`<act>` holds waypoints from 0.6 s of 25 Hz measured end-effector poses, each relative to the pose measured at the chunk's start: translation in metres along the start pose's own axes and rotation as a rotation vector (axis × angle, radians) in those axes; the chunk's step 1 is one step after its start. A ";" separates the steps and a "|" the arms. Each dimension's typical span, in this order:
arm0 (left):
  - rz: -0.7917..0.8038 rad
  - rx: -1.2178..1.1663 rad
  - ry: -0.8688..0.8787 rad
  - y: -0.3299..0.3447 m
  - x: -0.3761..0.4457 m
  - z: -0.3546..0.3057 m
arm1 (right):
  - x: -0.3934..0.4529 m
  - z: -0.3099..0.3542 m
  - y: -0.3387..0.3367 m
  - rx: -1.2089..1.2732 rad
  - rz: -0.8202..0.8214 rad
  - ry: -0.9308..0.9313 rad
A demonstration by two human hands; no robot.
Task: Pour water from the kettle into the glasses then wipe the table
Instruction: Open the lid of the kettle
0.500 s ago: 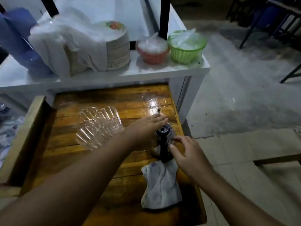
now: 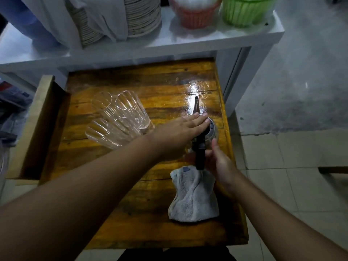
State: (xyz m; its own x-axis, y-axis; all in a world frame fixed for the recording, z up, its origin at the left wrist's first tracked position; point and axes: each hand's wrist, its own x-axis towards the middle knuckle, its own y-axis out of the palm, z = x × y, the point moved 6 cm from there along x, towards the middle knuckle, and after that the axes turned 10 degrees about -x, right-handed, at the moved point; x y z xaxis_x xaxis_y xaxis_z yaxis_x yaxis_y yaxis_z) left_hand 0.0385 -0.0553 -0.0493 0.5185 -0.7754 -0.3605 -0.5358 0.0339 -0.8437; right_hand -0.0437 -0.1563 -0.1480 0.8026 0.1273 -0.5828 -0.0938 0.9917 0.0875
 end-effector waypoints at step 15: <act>0.026 -0.113 0.029 -0.003 -0.015 0.004 | 0.000 -0.001 0.020 -0.160 0.098 -0.233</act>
State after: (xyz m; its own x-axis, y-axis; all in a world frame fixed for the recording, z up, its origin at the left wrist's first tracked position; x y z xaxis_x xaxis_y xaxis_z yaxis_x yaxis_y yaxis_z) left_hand 0.0349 -0.0416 -0.0433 0.4851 -0.7931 -0.3683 -0.6212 -0.0161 -0.7835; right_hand -0.0465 -0.1368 -0.1474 0.8967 0.2342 -0.3755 -0.2545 0.9671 -0.0046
